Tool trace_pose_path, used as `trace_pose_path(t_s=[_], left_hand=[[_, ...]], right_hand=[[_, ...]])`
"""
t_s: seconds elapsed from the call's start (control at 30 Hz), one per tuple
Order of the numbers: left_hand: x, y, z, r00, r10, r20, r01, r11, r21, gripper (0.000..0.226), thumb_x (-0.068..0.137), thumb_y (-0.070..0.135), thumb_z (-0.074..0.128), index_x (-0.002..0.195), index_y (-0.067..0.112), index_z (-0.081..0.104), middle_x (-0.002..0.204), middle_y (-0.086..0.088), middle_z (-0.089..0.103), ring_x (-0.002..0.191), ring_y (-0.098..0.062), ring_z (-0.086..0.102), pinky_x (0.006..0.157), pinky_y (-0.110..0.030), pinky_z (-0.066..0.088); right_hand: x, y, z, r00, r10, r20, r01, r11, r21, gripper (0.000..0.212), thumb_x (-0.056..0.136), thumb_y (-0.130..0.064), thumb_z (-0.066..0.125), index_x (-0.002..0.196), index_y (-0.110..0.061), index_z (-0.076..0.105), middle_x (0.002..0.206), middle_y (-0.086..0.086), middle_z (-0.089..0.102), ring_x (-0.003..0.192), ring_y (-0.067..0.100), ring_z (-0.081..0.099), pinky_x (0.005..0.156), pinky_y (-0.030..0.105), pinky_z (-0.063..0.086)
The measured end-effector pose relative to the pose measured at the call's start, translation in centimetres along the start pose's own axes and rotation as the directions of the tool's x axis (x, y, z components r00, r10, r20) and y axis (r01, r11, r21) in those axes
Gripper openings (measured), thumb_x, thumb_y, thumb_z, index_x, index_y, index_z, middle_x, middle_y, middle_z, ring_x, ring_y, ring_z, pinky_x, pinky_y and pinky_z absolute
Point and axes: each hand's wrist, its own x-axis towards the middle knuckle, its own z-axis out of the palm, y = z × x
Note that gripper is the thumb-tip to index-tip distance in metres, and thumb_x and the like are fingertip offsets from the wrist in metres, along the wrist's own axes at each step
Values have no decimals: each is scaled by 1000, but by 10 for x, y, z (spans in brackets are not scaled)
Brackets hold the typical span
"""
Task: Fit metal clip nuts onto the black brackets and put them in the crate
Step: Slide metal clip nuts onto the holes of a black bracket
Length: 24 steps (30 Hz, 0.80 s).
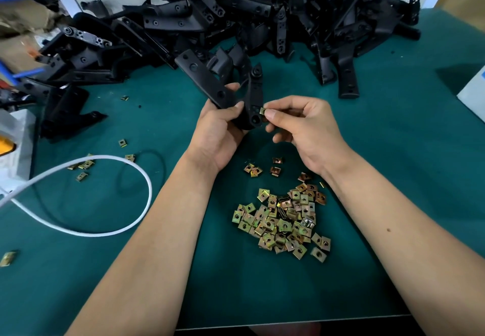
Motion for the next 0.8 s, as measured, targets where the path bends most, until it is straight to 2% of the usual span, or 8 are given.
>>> trace_pose_path(t_s=[0.2,0.43,0.6,0.7,0.8], left_hand=[[0,1,1,1000,8,4,-8,1000,15,36,100,-8,43,119,18,58,92,-6,77,81,-19,74,66,-33,58],[-3,0,4,999,18,31,-20,998,65,37,98,-10,45,122,16,57,92,-6,75,86,-21,72,70,-36,59],[-3,-1,5,999,24,35,-27,997,69,38,98,-9,46,123,17,58,94,-6,76,84,-20,72,70,-36,59],[-4,-2,6,999,32,40,-35,997,76,39,98,-10,46,125,16,57,95,-6,75,83,-19,72,69,-35,58],[-5,-3,8,998,46,49,-49,996,70,40,98,-10,46,125,16,57,94,-6,74,82,-19,70,68,-35,58]], right_hand=[[1,-2,1,999,32,-25,-32,999,17,14,91,3,71,88,-9,78,78,5,71,67,13,65,54,23,53],[0,-3,1,997,78,-6,-77,996,46,11,90,2,73,90,-9,75,73,1,70,67,12,67,53,21,52],[-1,-6,2,992,126,-12,-124,985,122,21,89,3,73,105,-10,67,73,1,69,64,11,64,54,21,50],[-1,-8,2,995,97,-25,-92,987,132,24,89,7,71,106,-8,63,71,3,66,62,13,59,58,22,49],[-2,-9,3,997,58,-51,-52,992,119,24,89,9,70,104,-8,61,68,3,64,60,13,54,56,21,45]])
